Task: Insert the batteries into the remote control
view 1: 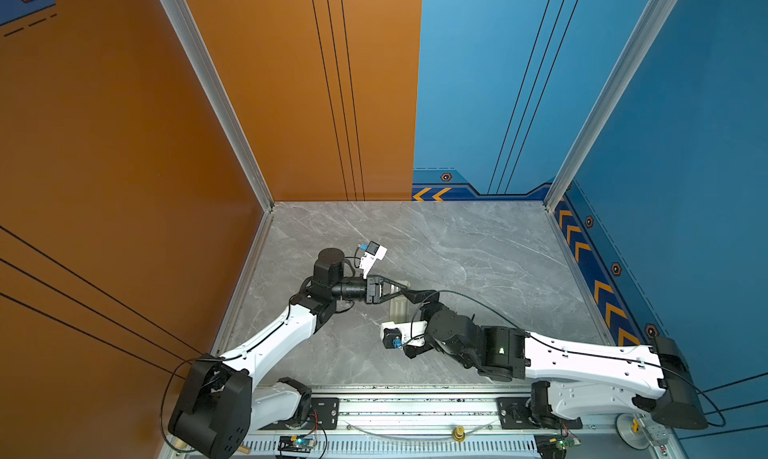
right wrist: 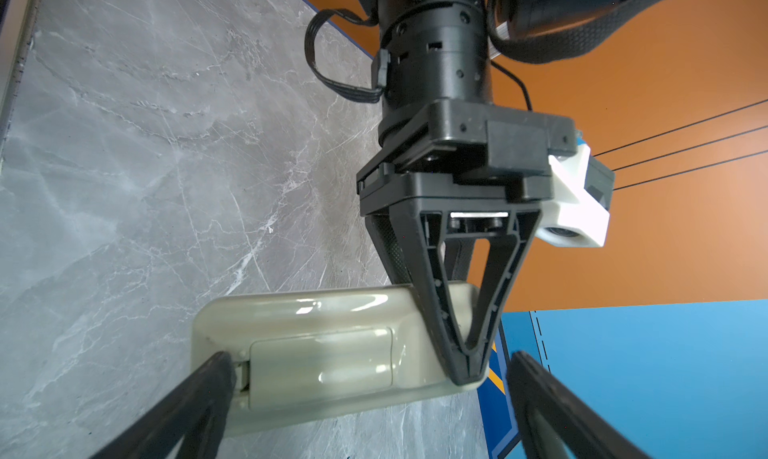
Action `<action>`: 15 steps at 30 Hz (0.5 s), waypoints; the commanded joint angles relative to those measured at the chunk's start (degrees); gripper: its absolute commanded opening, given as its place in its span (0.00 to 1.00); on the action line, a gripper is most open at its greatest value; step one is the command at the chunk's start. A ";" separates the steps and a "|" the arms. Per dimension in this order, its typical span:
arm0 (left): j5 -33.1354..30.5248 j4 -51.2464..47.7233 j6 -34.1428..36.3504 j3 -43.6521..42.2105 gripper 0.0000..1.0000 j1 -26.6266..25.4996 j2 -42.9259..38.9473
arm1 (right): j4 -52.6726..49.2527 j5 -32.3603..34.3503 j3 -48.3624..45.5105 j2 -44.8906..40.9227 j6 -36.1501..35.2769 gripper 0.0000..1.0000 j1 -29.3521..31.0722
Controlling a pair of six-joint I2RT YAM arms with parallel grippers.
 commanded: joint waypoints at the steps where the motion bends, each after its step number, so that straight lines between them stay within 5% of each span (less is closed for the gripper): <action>1: 3.64 2.00 -1.39 -0.67 0.00 -1.24 -0.99 | 2.52 -0.60 -2.27 -0.26 0.44 1.00 -0.87; 15: 5.26 2.99 -1.66 -0.53 0.00 -3.14 -0.29 | 9.29 -0.53 -6.44 -0.71 -3.47 1.00 -1.13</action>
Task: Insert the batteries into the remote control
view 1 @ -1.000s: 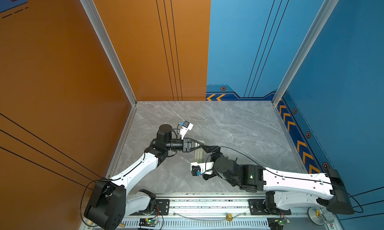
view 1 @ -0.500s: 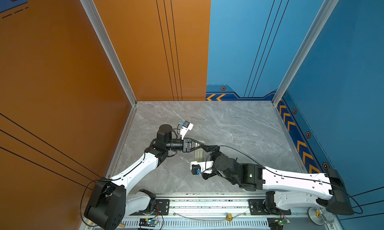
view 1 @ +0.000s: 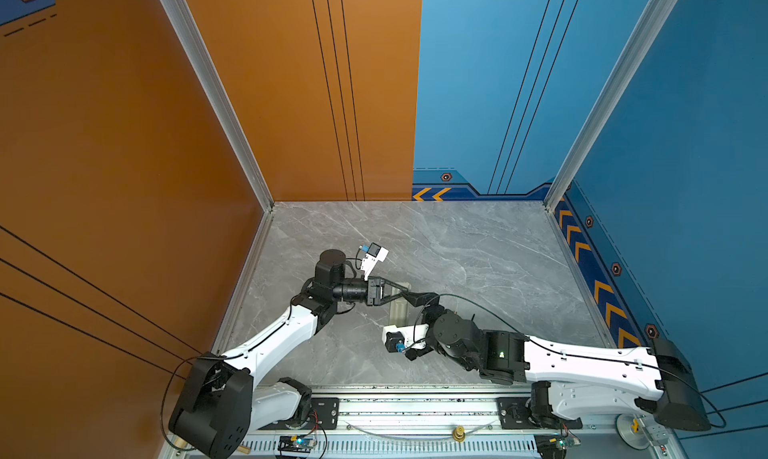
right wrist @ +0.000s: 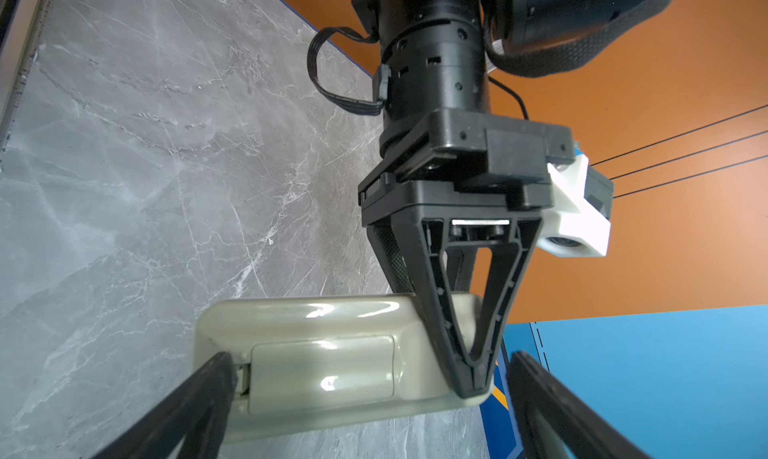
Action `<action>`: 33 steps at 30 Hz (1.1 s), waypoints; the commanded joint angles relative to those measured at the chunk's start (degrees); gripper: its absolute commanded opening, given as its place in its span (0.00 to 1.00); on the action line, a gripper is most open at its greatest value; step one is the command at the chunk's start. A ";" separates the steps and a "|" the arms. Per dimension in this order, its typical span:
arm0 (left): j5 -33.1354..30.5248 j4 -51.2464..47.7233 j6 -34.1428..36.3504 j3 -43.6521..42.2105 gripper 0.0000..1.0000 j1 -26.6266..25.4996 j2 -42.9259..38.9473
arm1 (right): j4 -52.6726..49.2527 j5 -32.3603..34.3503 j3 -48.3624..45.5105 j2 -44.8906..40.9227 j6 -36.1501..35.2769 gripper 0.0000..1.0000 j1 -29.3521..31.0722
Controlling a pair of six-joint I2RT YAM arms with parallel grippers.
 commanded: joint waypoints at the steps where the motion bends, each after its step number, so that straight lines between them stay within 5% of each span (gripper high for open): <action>1: 5.35 1.87 -2.75 0.10 0.00 -2.34 -0.44 | 2.65 0.33 -1.90 0.25 -1.59 1.00 -0.98; 33: 4.91 1.96 -3.03 -0.03 0.00 -0.94 0.78 | 11.25 6.62 -4.64 -2.60 -9.02 1.00 1.70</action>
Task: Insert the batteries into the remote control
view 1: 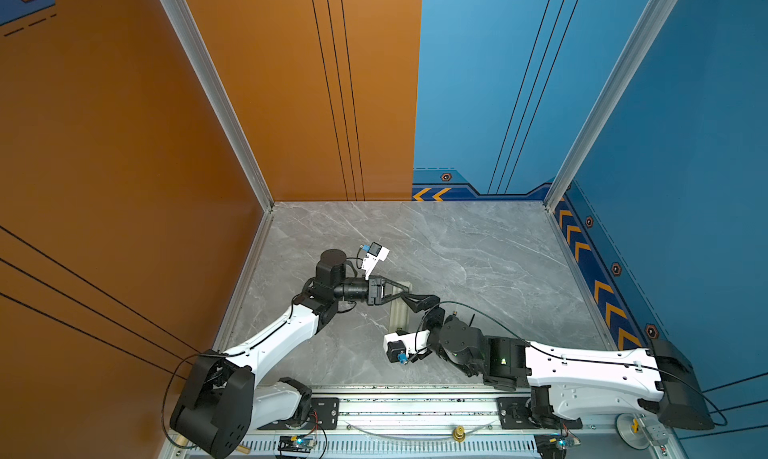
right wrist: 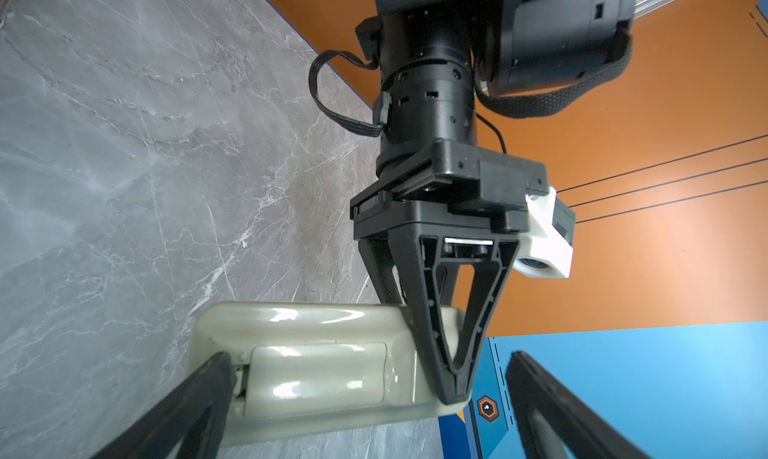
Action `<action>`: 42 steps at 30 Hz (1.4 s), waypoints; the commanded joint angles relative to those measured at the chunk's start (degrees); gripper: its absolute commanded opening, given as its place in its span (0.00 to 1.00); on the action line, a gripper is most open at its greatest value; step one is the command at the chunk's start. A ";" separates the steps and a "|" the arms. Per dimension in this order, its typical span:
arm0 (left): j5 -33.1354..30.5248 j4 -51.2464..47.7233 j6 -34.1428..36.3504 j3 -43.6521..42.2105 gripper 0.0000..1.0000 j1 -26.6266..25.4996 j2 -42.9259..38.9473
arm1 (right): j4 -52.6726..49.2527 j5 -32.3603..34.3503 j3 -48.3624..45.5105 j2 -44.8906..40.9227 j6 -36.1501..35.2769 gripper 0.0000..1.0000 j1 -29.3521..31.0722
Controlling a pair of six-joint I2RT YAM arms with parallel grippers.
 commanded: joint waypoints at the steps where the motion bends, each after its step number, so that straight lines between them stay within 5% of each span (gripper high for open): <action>1: 4.94 0.26 -2.53 -0.04 0.00 -0.70 -0.04 | 3.96 3.67 -0.69 -0.94 -1.03 1.00 -0.22; 42: 4.44 0.52 -2.80 -0.23 0.00 0.96 0.21 | 7.70 7.03 -2.31 -2.52 -3.70 1.00 2.32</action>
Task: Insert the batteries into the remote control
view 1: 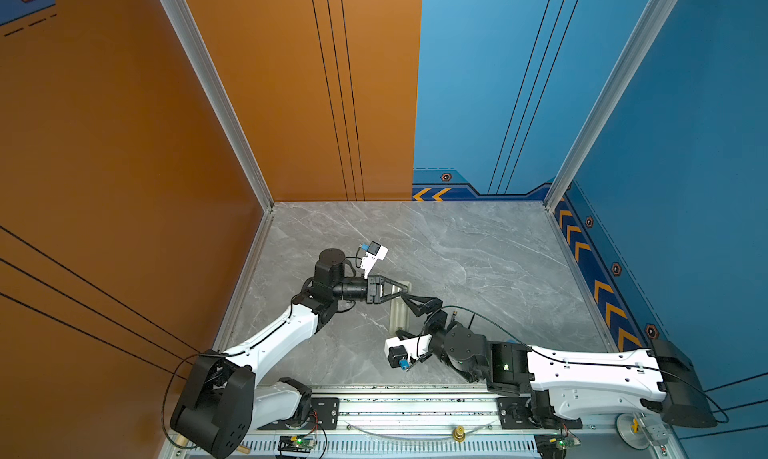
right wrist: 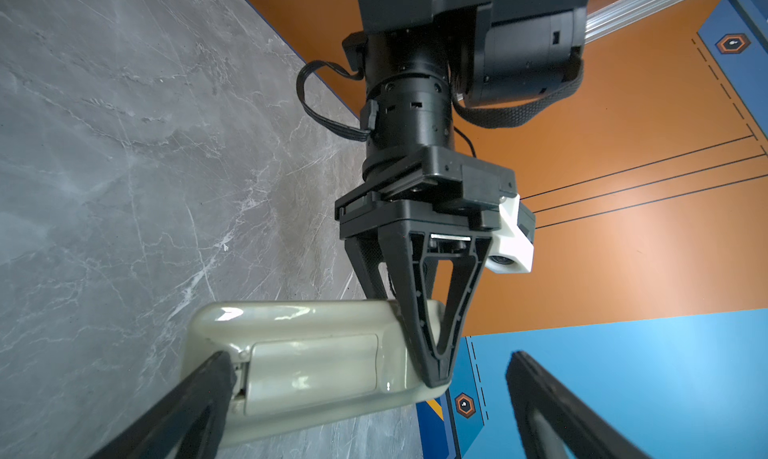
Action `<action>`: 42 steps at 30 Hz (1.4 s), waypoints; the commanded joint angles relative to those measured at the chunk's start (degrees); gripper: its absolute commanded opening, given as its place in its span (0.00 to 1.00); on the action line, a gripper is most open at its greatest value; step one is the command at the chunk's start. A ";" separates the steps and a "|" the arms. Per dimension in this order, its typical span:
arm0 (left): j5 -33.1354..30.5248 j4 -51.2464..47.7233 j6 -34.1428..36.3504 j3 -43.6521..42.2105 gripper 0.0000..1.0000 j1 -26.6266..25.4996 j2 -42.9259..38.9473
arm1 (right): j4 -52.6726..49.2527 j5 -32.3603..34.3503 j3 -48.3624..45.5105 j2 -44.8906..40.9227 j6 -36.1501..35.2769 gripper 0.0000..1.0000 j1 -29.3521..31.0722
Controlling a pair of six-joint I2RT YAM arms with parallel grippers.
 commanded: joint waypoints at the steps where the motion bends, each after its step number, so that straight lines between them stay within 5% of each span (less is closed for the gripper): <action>1: 3.25 -0.14 -0.13 -0.25 0.00 0.20 0.10 | 3.59 3.30 -0.44 -1.54 -1.29 1.00 0.05; 42: 3.10 -0.13 -0.22 -0.44 0.00 0.87 -0.14 | 5.57 5.07 -1.24 -2.12 -2.93 1.00 1.48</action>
